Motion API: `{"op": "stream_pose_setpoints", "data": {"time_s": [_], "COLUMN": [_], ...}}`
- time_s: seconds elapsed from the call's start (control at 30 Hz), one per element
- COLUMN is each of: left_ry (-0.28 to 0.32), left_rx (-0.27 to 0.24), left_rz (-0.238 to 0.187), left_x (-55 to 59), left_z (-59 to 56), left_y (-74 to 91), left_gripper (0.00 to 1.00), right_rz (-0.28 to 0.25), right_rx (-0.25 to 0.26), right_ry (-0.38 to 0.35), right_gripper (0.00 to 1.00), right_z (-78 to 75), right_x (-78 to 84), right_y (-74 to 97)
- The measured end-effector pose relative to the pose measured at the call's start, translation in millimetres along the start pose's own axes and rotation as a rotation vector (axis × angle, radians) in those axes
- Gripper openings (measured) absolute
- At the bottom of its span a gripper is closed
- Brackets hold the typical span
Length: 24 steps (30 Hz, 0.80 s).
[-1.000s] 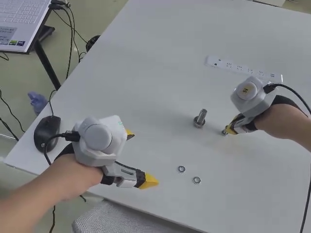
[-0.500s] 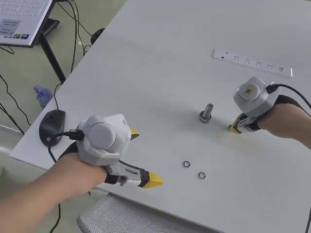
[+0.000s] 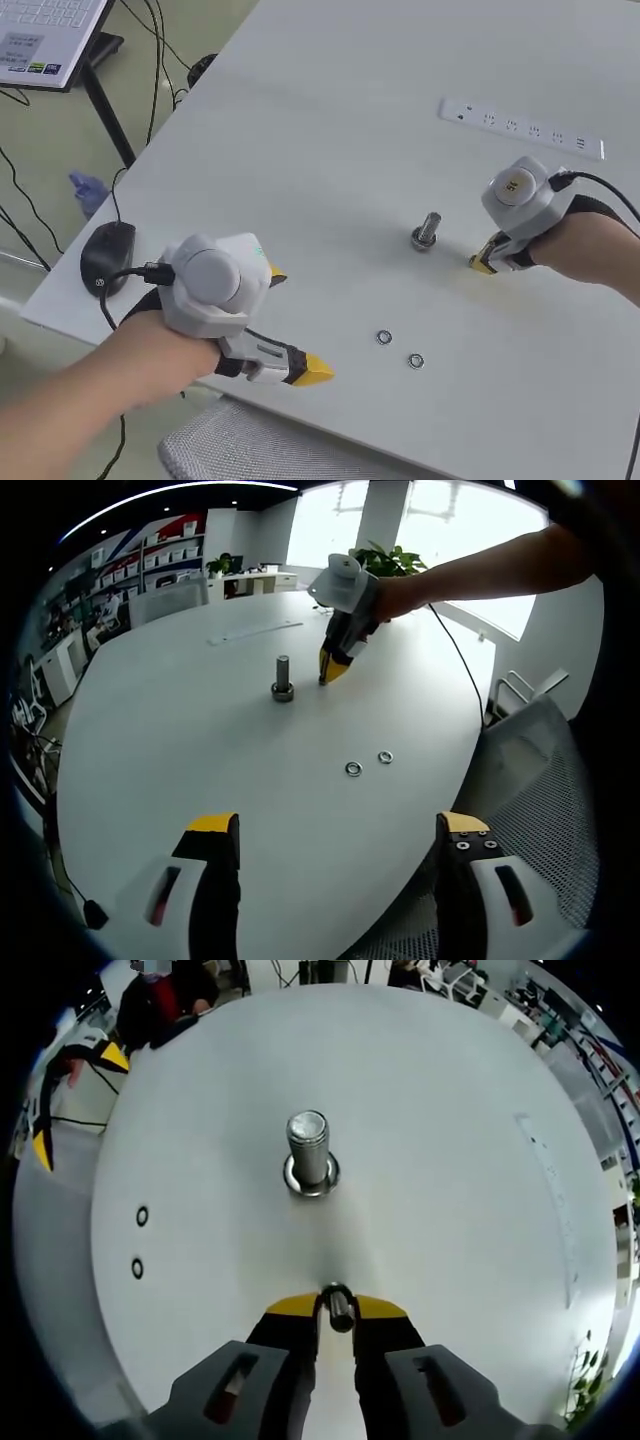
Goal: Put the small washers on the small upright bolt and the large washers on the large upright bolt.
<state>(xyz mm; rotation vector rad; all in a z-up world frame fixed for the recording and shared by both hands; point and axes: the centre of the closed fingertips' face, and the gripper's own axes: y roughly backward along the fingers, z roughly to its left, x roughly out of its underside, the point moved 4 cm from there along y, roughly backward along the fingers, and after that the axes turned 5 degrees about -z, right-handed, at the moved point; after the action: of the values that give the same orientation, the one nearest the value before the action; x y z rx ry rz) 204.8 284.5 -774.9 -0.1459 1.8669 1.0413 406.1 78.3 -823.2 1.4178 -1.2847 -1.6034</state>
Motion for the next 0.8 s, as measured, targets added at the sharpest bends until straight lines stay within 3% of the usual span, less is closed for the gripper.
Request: {"op": "stream_pose_setpoints", "data": {"time_s": [0.47, 0.8], "left_ry": [-0.001, -0.003], "left_rx": [0.000, -0.008], "left_rz": [0.007, -0.013], "left_x": [2.5, -2.0], "left_z": [-1.3, -3.8], "left_y": [0.7, -0.9], "left_gripper": [0.78, 0.80], "right_rz": [0.003, -0.017], "right_rx": [-0.010, -0.018], "right_ry": [0.014, -0.002], "right_gripper": [0.19, 0.26], "right_z": [-1.3, -0.9], "right_x": [1.5, -3.0], "right_y": [0.7, 9.8]}}
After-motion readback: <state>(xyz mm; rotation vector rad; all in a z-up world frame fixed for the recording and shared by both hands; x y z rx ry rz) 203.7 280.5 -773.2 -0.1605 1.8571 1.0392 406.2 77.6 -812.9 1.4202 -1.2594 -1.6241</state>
